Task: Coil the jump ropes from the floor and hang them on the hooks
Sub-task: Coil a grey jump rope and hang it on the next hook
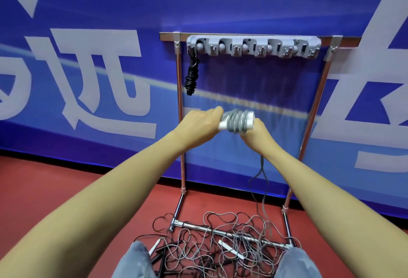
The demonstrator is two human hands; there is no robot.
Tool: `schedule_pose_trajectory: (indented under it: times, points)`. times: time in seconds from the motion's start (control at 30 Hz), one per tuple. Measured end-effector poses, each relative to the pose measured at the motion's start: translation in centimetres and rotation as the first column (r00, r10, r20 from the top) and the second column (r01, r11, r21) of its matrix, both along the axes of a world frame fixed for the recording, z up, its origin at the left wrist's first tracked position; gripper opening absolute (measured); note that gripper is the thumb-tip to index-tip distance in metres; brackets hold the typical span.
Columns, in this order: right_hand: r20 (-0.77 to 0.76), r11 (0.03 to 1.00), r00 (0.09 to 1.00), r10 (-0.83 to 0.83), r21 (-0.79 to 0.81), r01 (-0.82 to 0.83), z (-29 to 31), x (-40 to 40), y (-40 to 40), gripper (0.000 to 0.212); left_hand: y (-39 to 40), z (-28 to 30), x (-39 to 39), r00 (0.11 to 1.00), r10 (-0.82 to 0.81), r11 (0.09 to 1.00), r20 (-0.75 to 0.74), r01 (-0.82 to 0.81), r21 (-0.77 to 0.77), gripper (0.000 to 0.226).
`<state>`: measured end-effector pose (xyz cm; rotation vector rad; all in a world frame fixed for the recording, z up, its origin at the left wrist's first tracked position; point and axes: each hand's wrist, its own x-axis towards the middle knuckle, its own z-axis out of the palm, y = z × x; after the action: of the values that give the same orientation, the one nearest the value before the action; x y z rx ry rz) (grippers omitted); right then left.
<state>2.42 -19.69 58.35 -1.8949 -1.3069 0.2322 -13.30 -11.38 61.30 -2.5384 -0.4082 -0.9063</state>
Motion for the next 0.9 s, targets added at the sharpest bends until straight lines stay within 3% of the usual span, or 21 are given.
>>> schedule_pose_trajectory:
  times: [0.1, 0.3, 0.47, 0.57, 0.63, 0.73, 0.83, 0.9]
  points:
    - [-0.035, 0.999, 0.999, 0.040, -0.018, -0.041, 0.0, -0.7, -0.4, 0.020, -0.6, 0.9, 1.2, 0.958, 0.273, 0.924, -0.083, -0.286, -0.254, 0.013]
    - [0.089, 0.985, 0.986, 0.139, -0.117, -0.128, 1.7, -1.8, -0.6, 0.016, -1.4, 0.4, 2.7, 0.904, 0.400, 0.810, -0.150, -0.425, -0.404, 0.021]
    - [0.223, 0.980, 0.966, 0.135, -0.176, -0.096, 2.4, -1.8, -0.7, 0.012, -0.4, -0.1, 2.7, 0.857, 0.440, 0.808, -0.270, -0.509, -0.298, 0.023]
    - [0.477, 0.977, 0.864, 0.160, -0.202, -0.069, 3.7, -2.0, -1.3, 0.010, 0.5, -0.5, 2.1, 0.824, 0.460, 0.811, -0.333, -0.542, -0.221, 0.023]
    - [0.571, 0.987, 0.808, 0.146, -0.136, -0.083, 4.2, -2.1, -1.5, 0.015, 1.0, -0.9, 1.7, 0.800, 0.443, 0.835, -0.405, -0.532, -0.138, 0.025]
    - [0.318, 0.995, 0.946, 0.053, 0.062, -0.076, 3.9, -1.7, -1.0, 0.017, 1.1, -0.9, 1.3, 0.773, 0.374, 0.905, -0.512, -0.424, 0.019, 0.022]
    - [0.103, 0.991, 0.995, -0.015, 0.132, 0.001, 3.1, -1.0, 0.2, 0.017, 1.4, -0.6, 0.7, 0.754, 0.295, 0.953, -0.587, -0.279, 0.121, 0.015]
    - [0.027, 0.993, 0.998, -0.061, 0.106, 0.058, 2.8, -0.4, 0.7, 0.017, 1.5, -0.7, 0.4, 0.832, 0.170, 0.980, -0.528, -0.086, 0.181, 0.016]
